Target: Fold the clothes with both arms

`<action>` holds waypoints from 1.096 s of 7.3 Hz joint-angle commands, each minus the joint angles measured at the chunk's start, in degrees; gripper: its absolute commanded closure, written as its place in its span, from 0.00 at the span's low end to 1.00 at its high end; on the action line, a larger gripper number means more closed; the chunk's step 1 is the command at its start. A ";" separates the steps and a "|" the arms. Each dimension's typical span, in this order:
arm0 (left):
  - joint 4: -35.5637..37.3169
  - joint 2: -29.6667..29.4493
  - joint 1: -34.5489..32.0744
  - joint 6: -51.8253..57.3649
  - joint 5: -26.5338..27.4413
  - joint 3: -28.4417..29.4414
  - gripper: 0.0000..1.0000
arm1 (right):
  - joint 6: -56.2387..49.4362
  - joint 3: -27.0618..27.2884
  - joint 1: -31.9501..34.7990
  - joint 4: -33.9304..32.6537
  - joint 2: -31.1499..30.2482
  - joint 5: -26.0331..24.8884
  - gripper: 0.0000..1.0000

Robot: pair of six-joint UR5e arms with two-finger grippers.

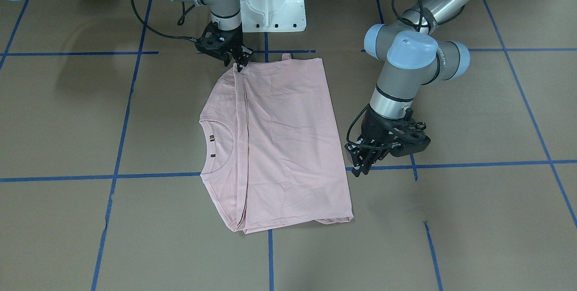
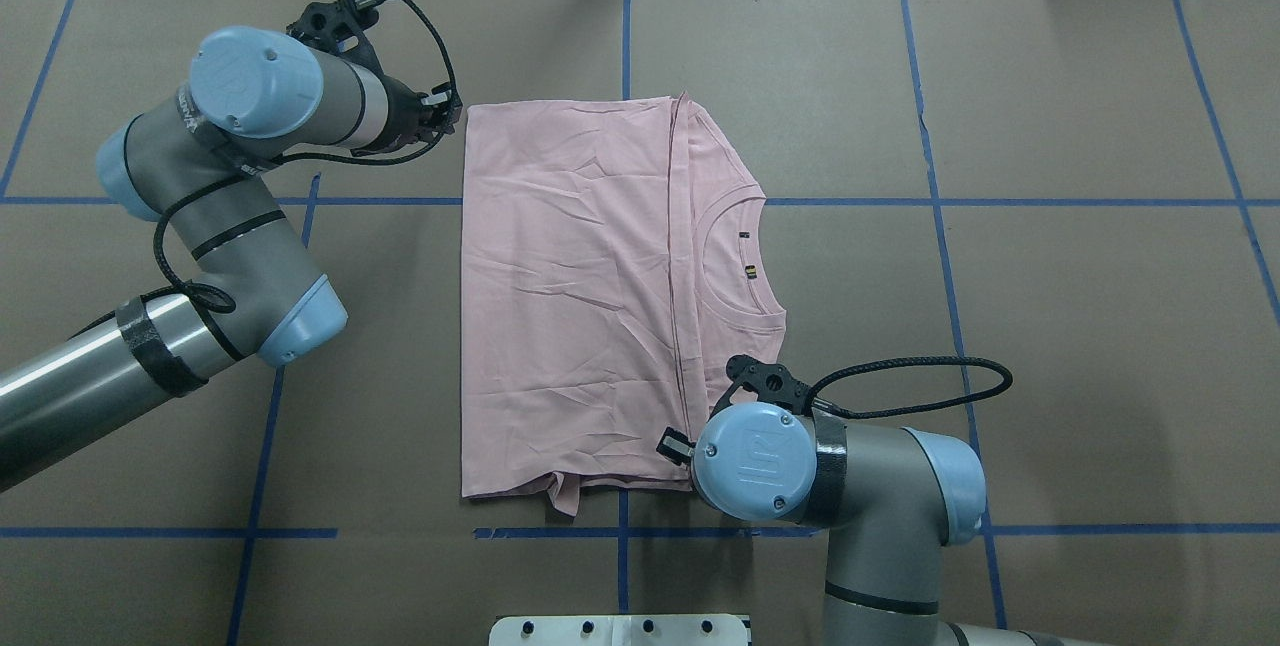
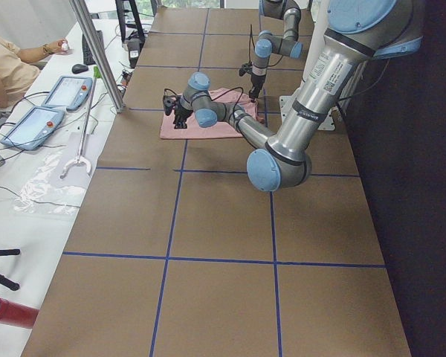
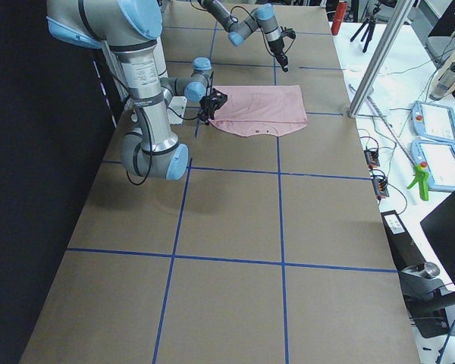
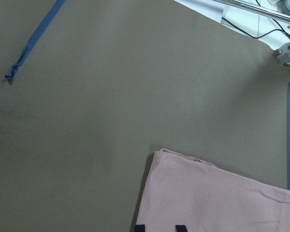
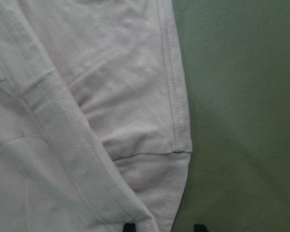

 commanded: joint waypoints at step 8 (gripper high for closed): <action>0.59 2.67 5.05 -9.26 -2.43 -6.03 0.66 | 0.12 3.39 1.03 0.68 1.17 1.49 1.00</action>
